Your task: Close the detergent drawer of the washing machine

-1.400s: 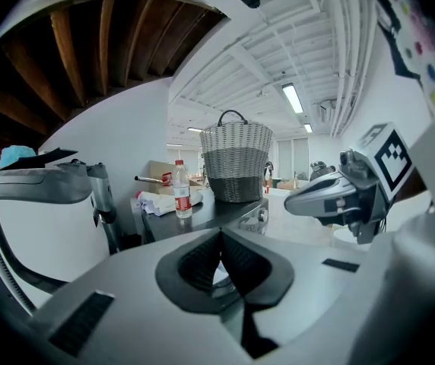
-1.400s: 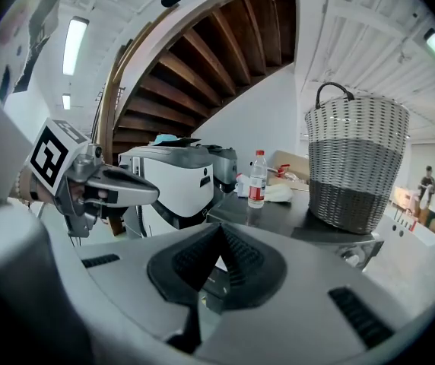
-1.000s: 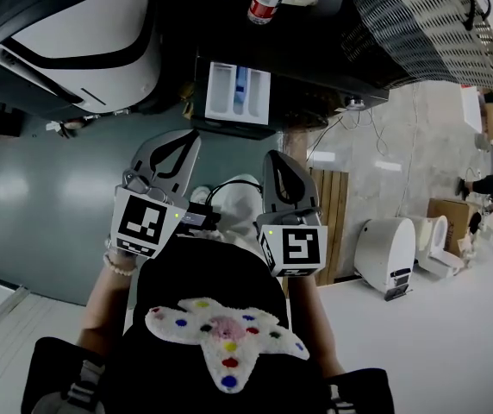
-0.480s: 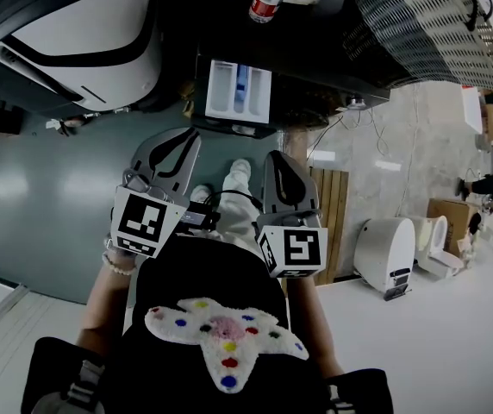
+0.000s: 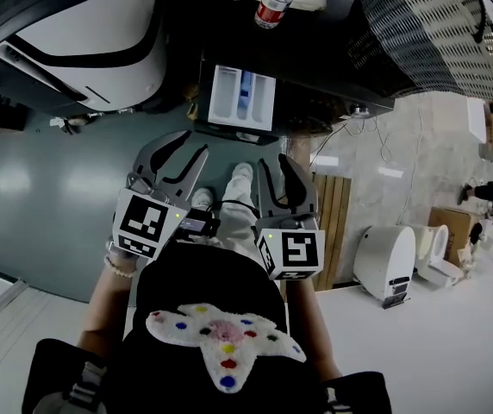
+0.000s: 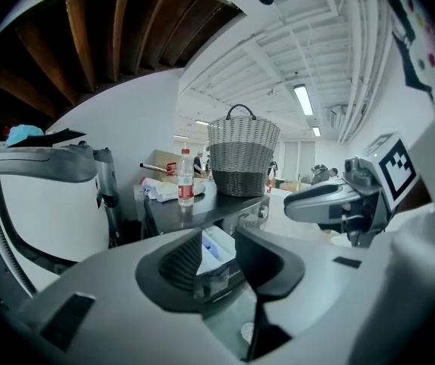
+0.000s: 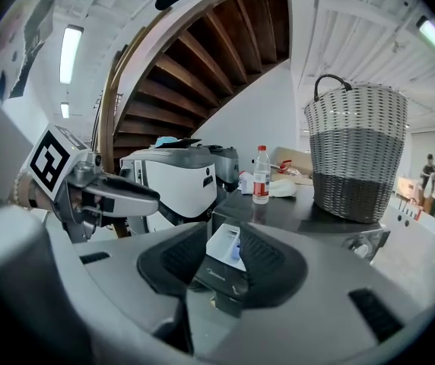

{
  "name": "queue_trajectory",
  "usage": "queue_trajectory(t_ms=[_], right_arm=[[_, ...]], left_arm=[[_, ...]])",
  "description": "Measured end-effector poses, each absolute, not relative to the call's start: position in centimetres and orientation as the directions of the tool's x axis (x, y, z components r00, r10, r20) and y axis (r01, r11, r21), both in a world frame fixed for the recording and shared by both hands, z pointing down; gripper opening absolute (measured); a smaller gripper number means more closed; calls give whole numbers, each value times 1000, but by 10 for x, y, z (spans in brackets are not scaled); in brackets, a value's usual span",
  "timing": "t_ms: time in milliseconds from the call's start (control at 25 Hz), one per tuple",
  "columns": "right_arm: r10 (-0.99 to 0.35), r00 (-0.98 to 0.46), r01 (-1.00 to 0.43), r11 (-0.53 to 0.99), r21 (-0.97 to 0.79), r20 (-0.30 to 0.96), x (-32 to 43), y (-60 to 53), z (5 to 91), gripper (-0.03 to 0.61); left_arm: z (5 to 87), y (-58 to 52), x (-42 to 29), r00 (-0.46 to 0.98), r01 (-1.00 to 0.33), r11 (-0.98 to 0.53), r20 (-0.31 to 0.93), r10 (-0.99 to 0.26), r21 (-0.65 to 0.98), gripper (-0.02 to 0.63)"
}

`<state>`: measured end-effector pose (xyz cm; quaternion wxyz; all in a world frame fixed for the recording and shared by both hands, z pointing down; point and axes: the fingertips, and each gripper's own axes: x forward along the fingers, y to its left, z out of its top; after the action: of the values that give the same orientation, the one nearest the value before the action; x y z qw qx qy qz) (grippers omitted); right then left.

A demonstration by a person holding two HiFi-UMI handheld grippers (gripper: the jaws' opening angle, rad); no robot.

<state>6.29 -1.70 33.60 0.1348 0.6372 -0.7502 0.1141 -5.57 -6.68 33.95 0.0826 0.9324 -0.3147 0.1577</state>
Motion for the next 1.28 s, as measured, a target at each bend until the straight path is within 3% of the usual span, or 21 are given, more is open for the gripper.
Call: queue_trajectory(t_ms=[560, 1280], right_arm=[[-886, -205, -974, 225, -1, 416, 60, -28, 365, 121], [-839, -176, -981, 196, -17, 514, 78, -34, 429, 147]], left_arm=[[372, -77, -59, 712, -652, -754, 407, -572, 82, 141], [420, -93, -67, 674, -701, -698, 458, -580, 146, 153]])
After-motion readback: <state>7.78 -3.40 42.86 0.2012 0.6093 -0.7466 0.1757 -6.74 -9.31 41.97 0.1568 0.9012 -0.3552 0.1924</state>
